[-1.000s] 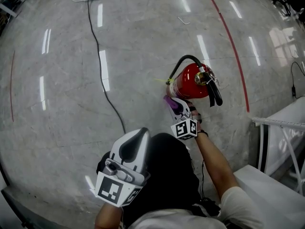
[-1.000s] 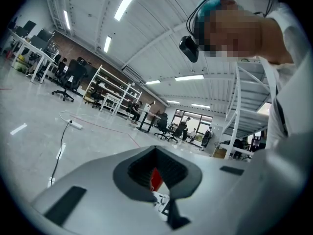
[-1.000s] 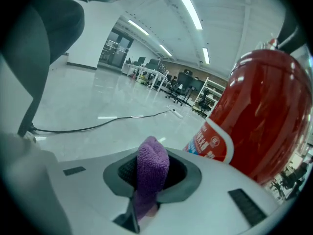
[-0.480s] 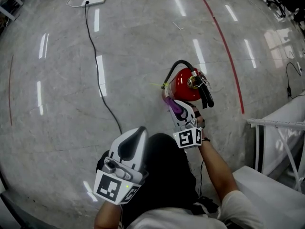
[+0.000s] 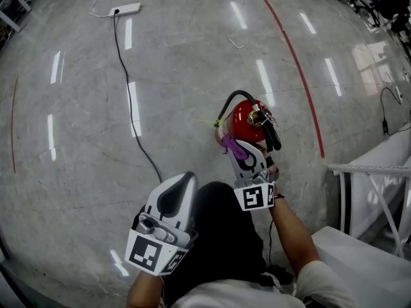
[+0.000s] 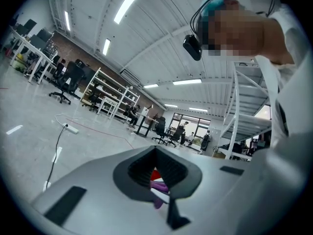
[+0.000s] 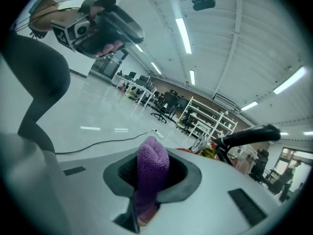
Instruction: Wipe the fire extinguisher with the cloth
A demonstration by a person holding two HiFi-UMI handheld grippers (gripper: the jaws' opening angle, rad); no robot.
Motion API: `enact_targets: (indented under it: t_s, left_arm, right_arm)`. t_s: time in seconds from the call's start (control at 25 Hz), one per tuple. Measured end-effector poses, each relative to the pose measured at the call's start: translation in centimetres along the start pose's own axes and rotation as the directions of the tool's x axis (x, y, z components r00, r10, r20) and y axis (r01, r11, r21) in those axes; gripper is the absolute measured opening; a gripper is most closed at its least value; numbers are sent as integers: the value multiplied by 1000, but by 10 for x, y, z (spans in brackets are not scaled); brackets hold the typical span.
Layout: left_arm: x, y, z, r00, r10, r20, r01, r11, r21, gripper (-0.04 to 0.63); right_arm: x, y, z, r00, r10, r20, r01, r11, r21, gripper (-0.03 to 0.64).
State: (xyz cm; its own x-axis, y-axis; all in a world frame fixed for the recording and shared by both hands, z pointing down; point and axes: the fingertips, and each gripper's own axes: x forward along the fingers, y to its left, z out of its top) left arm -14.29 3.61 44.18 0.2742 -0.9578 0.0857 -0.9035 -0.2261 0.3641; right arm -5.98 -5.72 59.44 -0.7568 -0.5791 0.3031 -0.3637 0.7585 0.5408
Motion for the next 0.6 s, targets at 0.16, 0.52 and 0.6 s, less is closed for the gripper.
enact_targets:
  t_s: [0.16, 0.52, 0.6]
  left_arm:
    - [0, 3, 1, 1000, 9, 11, -9, 1000, -1, 3]
    - [10, 0, -4, 1000, 24, 2, -24, 1000, -9, 3]
    - [16, -5, -4, 1000, 14, -2, -14, 1000, -2, 3]
  right_arm:
    - [-15, -8, 27, 998, -12, 57, 12, 1000, 10, 67]
    - [-55, -27, 80, 979, -38, 200, 26, 998, 63, 67]
    - [-63, -37, 87, 976, -48, 211, 35, 997, 68, 67]
